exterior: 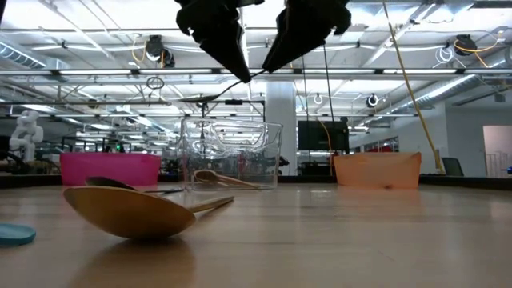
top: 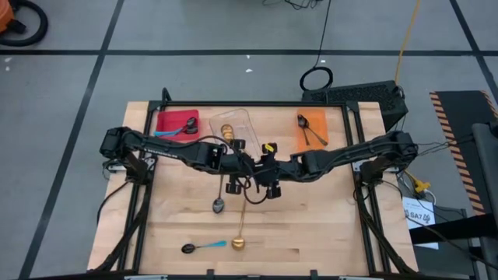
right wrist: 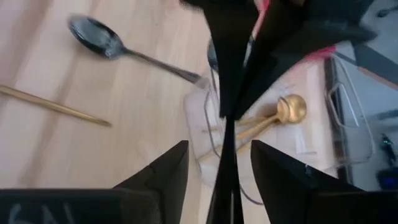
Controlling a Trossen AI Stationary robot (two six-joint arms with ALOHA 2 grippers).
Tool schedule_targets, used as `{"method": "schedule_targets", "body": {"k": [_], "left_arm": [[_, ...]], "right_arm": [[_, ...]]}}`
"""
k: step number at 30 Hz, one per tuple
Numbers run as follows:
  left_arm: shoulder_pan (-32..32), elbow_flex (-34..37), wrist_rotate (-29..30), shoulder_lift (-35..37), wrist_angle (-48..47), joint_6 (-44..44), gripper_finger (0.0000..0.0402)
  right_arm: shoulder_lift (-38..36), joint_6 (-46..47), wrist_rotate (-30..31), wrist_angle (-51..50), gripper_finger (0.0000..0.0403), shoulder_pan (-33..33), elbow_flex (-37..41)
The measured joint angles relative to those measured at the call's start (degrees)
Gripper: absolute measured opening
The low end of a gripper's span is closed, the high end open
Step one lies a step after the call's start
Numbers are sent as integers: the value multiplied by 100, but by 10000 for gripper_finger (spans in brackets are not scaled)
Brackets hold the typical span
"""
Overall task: Sort silverware by color (type)
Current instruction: Put the black spoon into the orange bin
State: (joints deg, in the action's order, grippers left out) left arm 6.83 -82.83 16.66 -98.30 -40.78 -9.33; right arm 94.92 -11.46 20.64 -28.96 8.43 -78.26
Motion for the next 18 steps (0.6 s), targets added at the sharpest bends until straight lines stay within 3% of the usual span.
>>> {"method": "schedule_targets", "body": {"k": [10,18], "left_arm": [[5,2,35,0,-7,46,8],[62,0,26,0,-65,104,8]], "right_arm": [[34,4,24,-58,137,-104,4],[43,-13,31,-73,85,-131,7]]}}
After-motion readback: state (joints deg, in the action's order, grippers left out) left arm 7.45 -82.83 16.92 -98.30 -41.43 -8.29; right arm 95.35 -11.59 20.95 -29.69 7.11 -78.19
